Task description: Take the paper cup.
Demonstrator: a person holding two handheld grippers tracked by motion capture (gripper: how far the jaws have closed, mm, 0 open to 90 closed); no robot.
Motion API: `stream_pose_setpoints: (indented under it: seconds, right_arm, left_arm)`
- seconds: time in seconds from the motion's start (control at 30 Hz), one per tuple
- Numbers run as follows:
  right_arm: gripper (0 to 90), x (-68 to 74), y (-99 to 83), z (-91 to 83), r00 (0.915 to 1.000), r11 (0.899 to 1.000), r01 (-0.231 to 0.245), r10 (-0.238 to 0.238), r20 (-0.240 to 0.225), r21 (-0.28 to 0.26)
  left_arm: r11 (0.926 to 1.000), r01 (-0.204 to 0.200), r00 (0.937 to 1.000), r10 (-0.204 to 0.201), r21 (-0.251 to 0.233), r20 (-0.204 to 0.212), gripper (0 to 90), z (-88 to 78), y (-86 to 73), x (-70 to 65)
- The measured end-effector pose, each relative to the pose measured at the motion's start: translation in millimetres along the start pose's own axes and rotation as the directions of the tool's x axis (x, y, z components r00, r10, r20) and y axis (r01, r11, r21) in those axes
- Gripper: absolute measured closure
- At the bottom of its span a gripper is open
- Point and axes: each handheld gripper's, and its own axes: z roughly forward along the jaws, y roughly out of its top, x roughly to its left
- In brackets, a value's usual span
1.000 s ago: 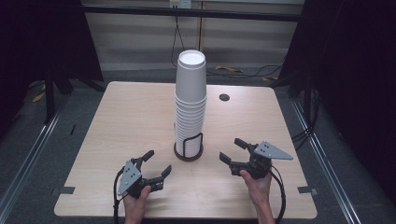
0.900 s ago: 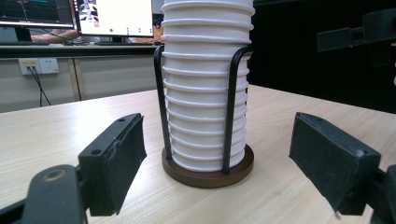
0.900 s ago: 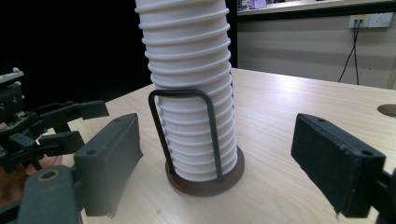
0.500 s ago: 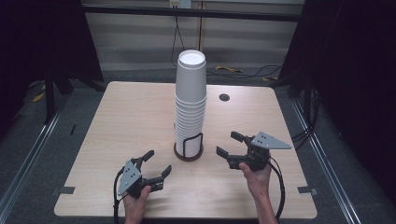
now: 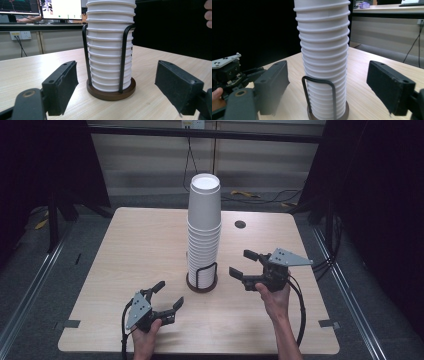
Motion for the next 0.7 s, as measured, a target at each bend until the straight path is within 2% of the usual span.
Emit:
stream_pose_setpoints:
  seconds: [0.13, 0.43, 0.47, 0.5, 0.53, 0.6, 0.7]
  right_arm:
    - [19.1, -0.4, 12.1, 5.2, 0.9996, 1.000, 0.002, -0.002, -0.028, -0.008]
    - [24.9, -3.1, 40.4, 11.7, 0.9982, 0.999, 0.039, -0.039, -0.046, -0.003]
    - [24.2, -3.5, 42.7, 12.1, 0.9980, 0.999, 0.040, -0.040, -0.050, -0.006]
    - [22.4, -4.1, 45.3, 12.5, 0.9978, 0.999, 0.037, -0.037, -0.055, -0.003]
    - [23.0, -4.5, 47.7, 12.4, 0.9979, 0.999, 0.032, -0.032, -0.057, -0.006]
    - [23.4, -4.5, 51.8, 11.4, 0.9980, 0.999, 0.030, -0.031, -0.055, -0.034]
    - [16.9, -5.7, 59.6, 13.1, 0.9962, 0.999, 0.032, -0.034, -0.081, -0.023]
  left_arm:
    - [1.0000, -0.002, 1.0000, 0.002, 0.002, 0.001, 18.0, -0.2, 0.1, 0.2]
    - [1.0000, 0.000, 1.0000, 0.000, 0.000, -0.001, 18.0, -0.1, 0.0, -0.1]
    - [1.0000, -0.004, 1.0000, 0.004, 0.001, -0.004, 18.0, -0.2, 0.1, 0.4]
    - [1.0000, 0.009, 0.9999, -0.009, -0.002, 0.007, 18.0, 0.3, -0.1, -0.5]
    - [1.0000, -0.002, 1.0000, 0.002, 0.000, 0.001, 18.0, 0.0, 0.1, 0.1]
    - [1.0000, 0.000, 1.0000, 0.000, 0.000, -0.004, 18.0, -0.2, 0.0, -0.1]
    - [1.0000, -0.003, 1.0000, 0.003, 0.000, -0.004, 18.0, -0.1, 0.1, 0.3]
